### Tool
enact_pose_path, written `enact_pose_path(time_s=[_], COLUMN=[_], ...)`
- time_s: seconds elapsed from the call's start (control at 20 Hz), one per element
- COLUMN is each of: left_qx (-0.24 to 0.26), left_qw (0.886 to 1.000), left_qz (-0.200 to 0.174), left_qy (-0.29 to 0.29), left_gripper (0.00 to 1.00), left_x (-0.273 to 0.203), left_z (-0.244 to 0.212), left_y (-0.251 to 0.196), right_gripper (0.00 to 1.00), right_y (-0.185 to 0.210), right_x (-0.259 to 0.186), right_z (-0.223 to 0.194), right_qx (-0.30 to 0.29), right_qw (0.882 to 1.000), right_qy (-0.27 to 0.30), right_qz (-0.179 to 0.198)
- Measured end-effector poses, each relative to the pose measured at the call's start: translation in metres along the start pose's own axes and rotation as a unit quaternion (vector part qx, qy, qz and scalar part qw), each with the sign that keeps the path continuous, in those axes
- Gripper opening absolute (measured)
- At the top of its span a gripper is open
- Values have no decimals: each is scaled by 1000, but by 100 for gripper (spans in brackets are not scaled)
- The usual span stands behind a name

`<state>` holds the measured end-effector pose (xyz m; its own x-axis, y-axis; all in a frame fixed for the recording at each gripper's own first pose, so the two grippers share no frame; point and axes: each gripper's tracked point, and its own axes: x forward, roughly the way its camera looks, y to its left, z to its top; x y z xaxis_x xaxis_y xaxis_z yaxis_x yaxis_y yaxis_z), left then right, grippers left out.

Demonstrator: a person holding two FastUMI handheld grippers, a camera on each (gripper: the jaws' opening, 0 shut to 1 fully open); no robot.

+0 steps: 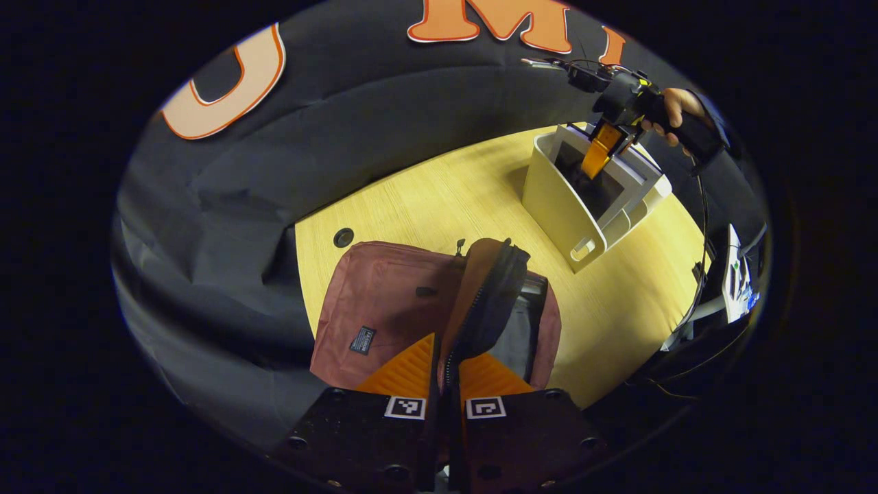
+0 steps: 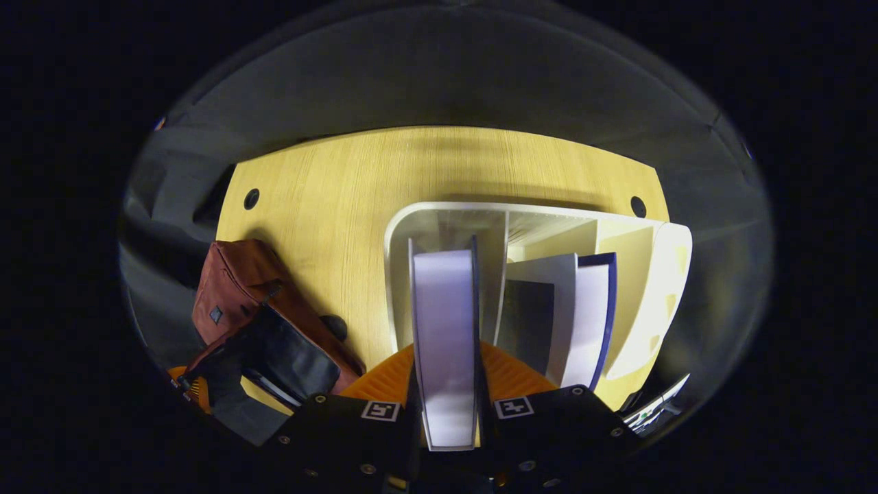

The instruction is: Open the schoolbag, grab two books from the bookshelf and put them into the schoolbag.

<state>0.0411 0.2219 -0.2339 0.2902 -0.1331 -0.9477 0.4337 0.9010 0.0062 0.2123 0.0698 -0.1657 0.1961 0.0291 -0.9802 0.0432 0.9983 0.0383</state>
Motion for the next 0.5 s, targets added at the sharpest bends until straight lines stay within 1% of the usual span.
enact_pose_path(time_s=[0.15,0.2,0.3,0.5], left_qx=[2,4,5,13], left_qw=[1000,1000,1000,1000], left_qz=[-1,-1,0,-1], left_qy=[-1,-2,-3,-4], left_gripper=[7,7,7,7], left_x=[-1,-2,-3,-5], left_z=[0,0,0,2], left_y=[0,-1,0,-1], right_gripper=[32,31,31,30], right_y=[-3,-1,0,-7], right_x=[-30,-42,-73,-142], right_z=[2,1,-2,-12], right_qx=[-6,-8,-14,-25], right_qw=[1000,999,998,994], right_qy=[-25,-32,-53,-98], right_qz=[5,14,27,38])
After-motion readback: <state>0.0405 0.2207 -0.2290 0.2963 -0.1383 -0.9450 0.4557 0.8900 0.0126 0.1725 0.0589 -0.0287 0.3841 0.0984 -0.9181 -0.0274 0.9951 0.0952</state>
